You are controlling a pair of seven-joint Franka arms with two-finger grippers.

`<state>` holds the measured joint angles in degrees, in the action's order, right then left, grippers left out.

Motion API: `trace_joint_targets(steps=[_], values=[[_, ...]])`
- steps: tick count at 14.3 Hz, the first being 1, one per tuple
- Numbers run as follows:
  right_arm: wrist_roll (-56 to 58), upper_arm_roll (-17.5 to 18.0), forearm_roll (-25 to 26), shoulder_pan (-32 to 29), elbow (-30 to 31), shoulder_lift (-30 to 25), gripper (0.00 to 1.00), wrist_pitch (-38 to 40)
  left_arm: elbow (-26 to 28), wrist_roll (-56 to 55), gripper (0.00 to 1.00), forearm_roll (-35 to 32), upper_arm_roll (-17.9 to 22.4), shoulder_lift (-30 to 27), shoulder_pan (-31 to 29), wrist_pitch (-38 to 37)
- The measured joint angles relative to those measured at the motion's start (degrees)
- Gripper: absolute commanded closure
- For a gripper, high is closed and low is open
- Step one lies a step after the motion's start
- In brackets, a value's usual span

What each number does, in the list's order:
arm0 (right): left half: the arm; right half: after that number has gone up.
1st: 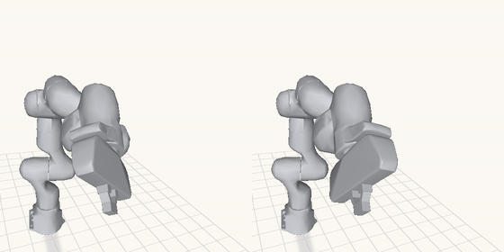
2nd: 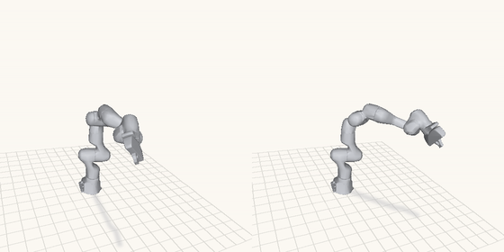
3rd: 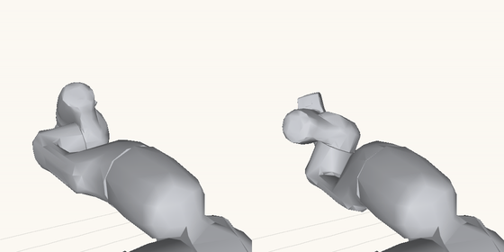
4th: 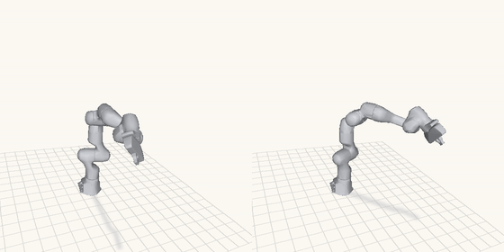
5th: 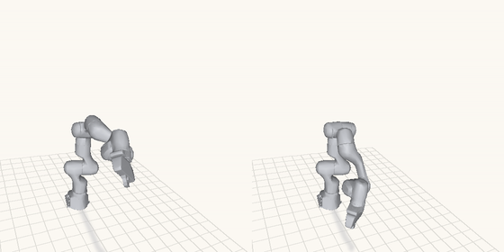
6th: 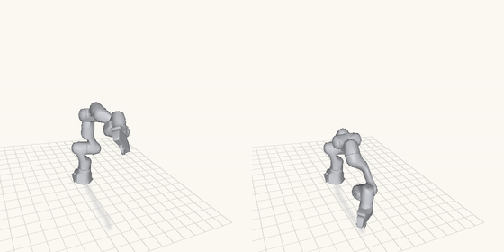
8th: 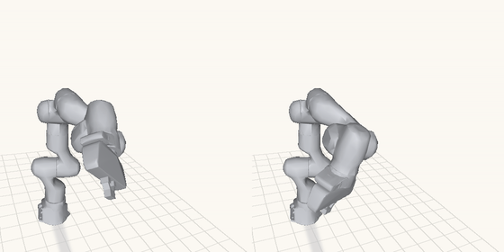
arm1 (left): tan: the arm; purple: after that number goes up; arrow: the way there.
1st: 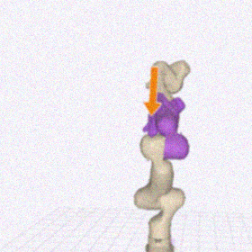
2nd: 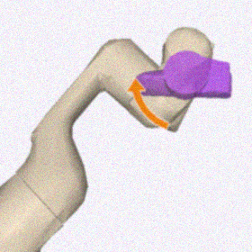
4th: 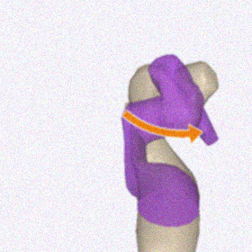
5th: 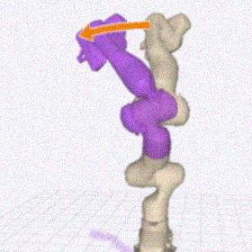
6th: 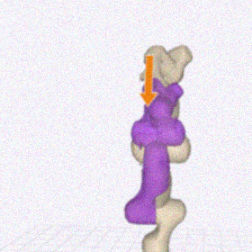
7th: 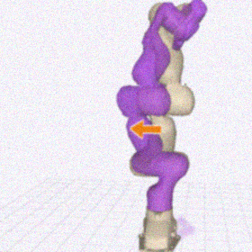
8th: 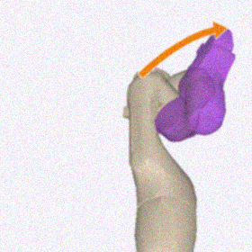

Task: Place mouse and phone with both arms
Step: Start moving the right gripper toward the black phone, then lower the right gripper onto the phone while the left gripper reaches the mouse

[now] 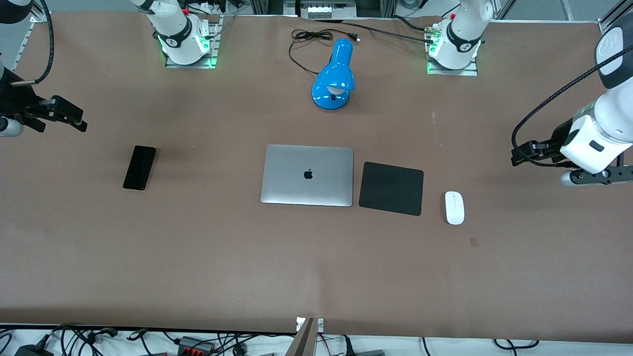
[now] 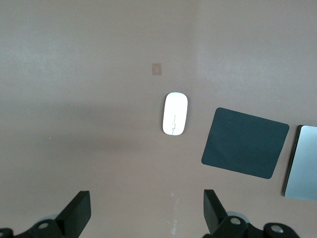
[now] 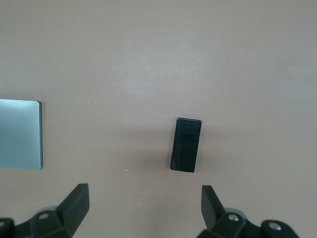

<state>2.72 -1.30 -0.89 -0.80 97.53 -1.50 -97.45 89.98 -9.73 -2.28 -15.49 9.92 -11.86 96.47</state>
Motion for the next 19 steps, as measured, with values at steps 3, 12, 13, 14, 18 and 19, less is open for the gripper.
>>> trace_joint_targets(steps=[3, 12, 13, 14, 18, 19], values=[[0.00, 0.01, 0.00, 0.00, 0.00, 0.00, 0.00, 0.00, 0.00, 0.00, 0.00, 0.00, 0.00, 0.00, 0.00, 0.00], [0.00, 0.29, 0.44, 0.17, 0.54, 1.05, 0.00, 0.09, 0.00, 0.00, 0.00, 0.00, 0.00, 0.00, -0.01, 0.00], [0.00, 0.30, 1.25, 0.18, 0.99, 1.45, 0.00, -0.03, 0.00, 0.00, 0.00, 0.00, 0.00, 0.00, -0.01, 0.00], [-0.18, 0.30, 2.06, 0.19, 1.43, 2.11, 0.00, -0.62, 0.00, 0.03, 0.00, 0.00, 0.00, 0.00, 0.00, 0.00], [-1.18, 0.31, 2.78, 0.28, 3.49, 5.43, 0.00, -5.01, -0.39, 1.07, 0.00, 0.00, 0.02, 0.48, -0.02, 0.14], [-1.35, 0.30, 3.22, 0.27, 4.58, 5.96, 0.00, -6.30, -0.48, 1.59, 0.00, 0.00, 0.07, 1.01, -0.05, 0.23]])
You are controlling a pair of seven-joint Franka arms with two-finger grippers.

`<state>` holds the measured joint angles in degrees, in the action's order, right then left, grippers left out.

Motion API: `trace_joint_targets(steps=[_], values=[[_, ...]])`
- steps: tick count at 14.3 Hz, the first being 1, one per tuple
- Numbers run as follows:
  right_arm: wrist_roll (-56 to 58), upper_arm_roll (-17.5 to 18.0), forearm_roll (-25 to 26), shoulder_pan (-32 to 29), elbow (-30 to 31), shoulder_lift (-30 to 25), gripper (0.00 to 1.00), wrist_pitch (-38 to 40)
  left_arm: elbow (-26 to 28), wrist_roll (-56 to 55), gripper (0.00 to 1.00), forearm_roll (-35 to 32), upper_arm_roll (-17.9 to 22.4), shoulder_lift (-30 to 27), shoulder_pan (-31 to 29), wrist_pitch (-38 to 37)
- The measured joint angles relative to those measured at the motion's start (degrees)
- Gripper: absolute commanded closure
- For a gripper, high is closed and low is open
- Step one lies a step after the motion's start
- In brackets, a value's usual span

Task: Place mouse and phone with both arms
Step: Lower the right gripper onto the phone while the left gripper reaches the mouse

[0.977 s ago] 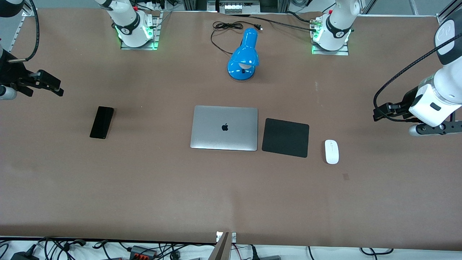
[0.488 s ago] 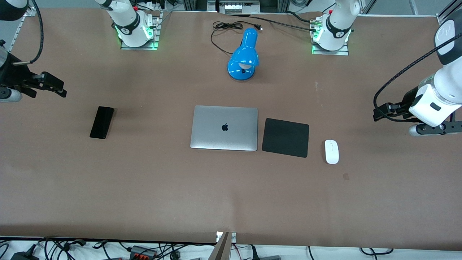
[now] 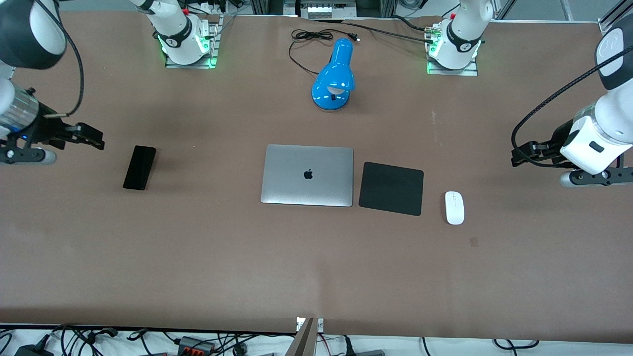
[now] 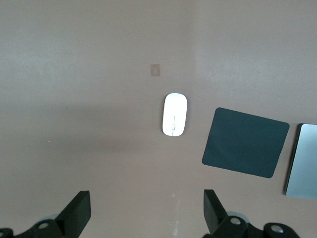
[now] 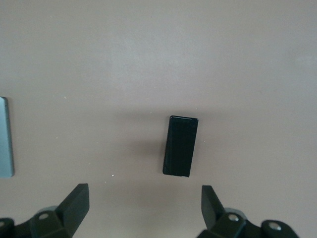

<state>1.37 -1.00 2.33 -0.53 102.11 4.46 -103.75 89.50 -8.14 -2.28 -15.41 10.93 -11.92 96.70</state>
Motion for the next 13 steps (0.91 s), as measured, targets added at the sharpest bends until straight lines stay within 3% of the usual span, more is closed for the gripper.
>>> trace_joint_targets(steps=[3, 8, 11, 13], values=[[-0.34, -0.06, 0.49, -0.13, 4.07, 2.19, 0.00, -5.27, -0.56, 1.03, 0.00, 0.00, 0.07, 4.47, 0.09, 2.48], [-0.91, -0.69, 0.53, -1.05, 6.23, 9.95, 0.00, -10.28, -3.84, 2.03, 0.00, 0.00, -0.09, 22.54, 1.48, 15.00], [-0.94, -0.83, 0.54, -2.86, 6.33, 15.35, 0.00, -13.32, -4.95, 2.03, 0.00, -0.27, -0.09, 26.86, 3.81, 15.57], [-1.01, -0.88, 0.54, -3.71, 6.98, 17.72, 0.00, -14.91, -4.98, 2.03, 0.00, -4.26, -0.09, 28.40, 4.61, 15.50]])
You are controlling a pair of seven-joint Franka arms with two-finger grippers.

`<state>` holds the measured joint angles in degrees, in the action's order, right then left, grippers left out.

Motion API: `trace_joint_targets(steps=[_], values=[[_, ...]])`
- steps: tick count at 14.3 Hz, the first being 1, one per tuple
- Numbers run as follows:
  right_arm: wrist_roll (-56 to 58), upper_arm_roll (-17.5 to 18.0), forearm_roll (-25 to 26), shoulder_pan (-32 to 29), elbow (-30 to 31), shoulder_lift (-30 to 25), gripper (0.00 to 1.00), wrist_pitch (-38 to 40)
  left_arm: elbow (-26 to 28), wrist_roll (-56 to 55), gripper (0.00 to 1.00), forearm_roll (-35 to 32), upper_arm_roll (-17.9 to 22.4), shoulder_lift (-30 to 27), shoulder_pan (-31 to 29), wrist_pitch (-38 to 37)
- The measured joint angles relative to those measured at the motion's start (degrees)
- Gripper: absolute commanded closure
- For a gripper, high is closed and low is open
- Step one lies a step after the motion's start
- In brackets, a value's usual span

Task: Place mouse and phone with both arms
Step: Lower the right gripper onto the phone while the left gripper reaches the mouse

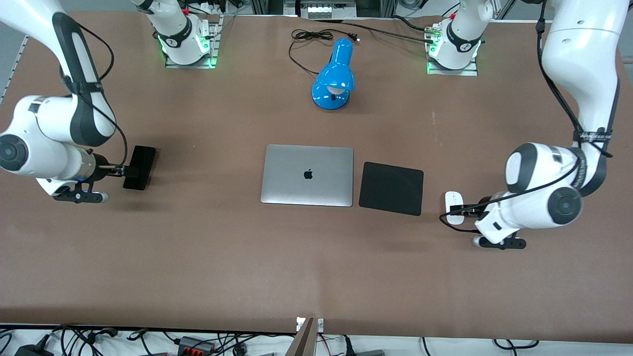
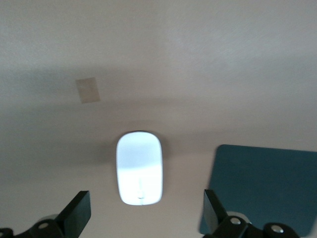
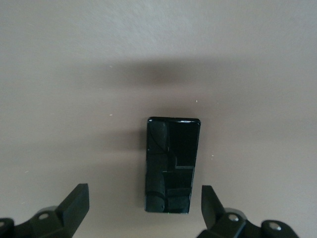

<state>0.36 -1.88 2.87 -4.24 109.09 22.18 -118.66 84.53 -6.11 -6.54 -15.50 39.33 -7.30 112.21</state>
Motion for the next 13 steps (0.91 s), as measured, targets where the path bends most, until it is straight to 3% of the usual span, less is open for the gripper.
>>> trace_joint_targets(steps=[6, 13], values=[[-0.28, -0.14, 0.00, -2.84, 11.12, 1.13, 0.00, -15.05, -0.04, 0.03, 0.00, -4.30, -0.02, 3.66, 0.60, 0.82], [-3.59, 0.17, 0.00, -2.97, 13.43, 2.40, 0.00, -18.42, -0.06, 0.04, 0.00, -4.35, 0.13, 5.97, 1.60, 1.35]])
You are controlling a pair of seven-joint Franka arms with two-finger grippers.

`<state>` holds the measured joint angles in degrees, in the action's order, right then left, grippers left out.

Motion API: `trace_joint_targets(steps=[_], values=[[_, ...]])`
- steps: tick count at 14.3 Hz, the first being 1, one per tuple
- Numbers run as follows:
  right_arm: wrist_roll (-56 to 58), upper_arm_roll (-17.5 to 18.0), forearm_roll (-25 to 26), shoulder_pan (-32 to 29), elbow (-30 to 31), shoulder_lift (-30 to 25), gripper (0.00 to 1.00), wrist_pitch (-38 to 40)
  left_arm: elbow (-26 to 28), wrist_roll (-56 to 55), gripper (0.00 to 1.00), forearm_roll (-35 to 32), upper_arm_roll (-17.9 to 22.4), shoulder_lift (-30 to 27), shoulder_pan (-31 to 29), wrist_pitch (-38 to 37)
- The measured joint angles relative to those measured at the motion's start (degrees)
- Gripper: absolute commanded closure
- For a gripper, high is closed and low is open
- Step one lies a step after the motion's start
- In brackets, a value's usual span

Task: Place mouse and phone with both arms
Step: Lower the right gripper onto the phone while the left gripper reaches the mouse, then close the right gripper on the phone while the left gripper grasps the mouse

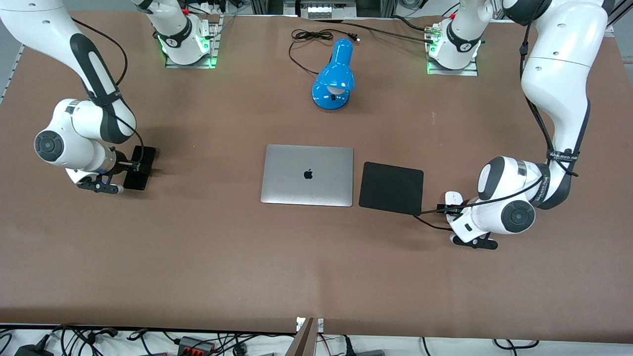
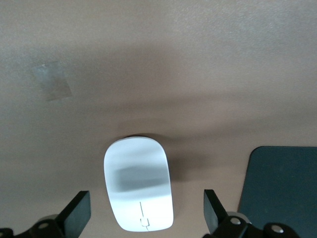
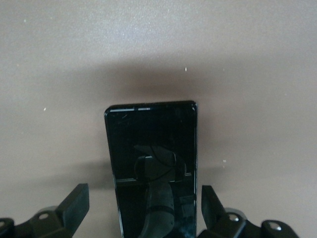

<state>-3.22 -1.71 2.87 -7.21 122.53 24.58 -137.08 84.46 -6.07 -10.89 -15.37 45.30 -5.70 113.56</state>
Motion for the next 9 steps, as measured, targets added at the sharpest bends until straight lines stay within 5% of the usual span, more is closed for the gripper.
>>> trace_joint_targets(steps=[9], values=[[-0.24, -0.08, 0.00, -0.21, 0.00, 2.05, 0.00, -1.40, 0.00, 0.00, 0.00, 0.00, 0.17, 1.20, -0.08, 0.00]])
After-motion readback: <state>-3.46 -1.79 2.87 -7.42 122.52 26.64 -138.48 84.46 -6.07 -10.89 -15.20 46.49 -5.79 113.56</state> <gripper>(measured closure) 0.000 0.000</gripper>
